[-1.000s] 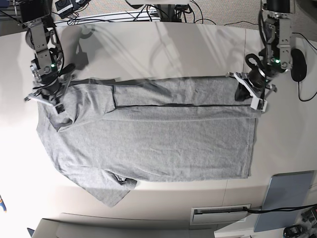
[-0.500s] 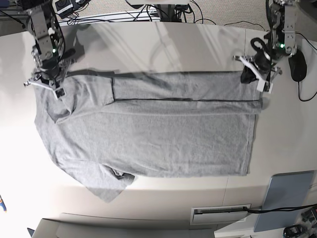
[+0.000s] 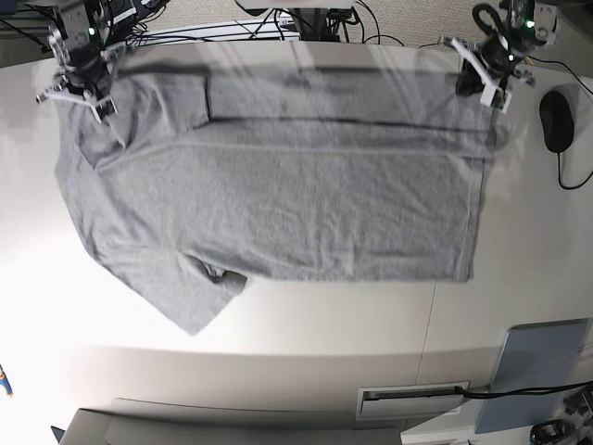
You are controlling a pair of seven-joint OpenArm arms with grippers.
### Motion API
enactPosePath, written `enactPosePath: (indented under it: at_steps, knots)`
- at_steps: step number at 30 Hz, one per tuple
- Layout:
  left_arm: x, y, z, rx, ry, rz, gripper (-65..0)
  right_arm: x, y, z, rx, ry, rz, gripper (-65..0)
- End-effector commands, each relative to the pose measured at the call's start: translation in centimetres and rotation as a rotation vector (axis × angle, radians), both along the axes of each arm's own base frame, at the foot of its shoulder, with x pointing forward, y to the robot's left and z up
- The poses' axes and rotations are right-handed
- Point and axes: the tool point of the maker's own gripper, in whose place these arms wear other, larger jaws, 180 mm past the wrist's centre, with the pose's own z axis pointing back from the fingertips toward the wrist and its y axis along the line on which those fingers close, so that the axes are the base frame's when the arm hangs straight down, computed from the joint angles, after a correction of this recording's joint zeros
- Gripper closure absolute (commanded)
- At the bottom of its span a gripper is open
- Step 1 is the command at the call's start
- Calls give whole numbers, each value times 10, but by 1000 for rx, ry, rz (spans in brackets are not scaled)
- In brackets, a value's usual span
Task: Fold the T-shirt properly
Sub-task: 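Move both grippers to the shirt's hem corners and grasp them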
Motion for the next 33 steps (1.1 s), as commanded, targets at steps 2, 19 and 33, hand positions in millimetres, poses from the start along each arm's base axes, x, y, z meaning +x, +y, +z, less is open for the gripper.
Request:
enactPosePath:
  at_steps: [2, 19, 33]
  knots:
    - [-37, 16, -11, 85, 142, -15, 0, -2, -5, 8, -20, -6, 10, 0]
    - [31, 32, 94, 136, -180, 4, -3, 51, 16, 75, -157, -244, 160, 0]
    - [168, 42, 109, -74, -370, 145, -305, 148, 51, 127, 112, -505, 140, -275]
